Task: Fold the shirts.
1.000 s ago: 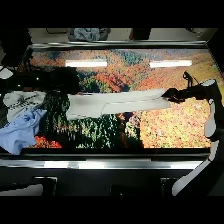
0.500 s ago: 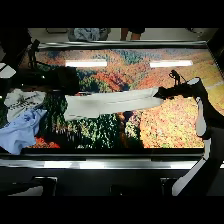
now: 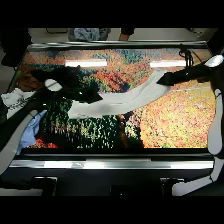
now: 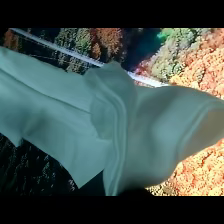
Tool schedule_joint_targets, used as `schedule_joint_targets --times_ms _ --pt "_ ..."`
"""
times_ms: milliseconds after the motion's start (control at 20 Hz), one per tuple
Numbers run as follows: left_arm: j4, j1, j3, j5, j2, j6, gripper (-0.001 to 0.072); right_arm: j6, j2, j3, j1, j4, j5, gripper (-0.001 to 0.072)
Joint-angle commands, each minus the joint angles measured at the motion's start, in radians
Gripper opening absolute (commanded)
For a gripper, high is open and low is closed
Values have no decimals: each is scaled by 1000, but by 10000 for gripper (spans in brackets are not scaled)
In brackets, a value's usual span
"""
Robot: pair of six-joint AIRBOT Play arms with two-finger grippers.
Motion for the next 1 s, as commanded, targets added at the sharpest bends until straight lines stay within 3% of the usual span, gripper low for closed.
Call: schedule_joint_targets --times_ms 0,250,500,650,750,950 --pt "-186 -129 5 135 -117 0 36 31 167 1 47 -66 79 50" --pt "-335 -235 125 175 -273 0 35 72 318 1 115 -190 164 51" --pt "-621 -339 270 163 -468 2 35 95 356 1 166 -192 163 52" --pt "-647 -344 319 163 -515 14 33 117 349 0 166 -220 138 52" --pt "-574 -301 318 119 -484 53 31 117 327 0 166 -220 133 51" --pt "-81 -172 287 14 -263 -68 31 122 241 0 236 -218 95 51"
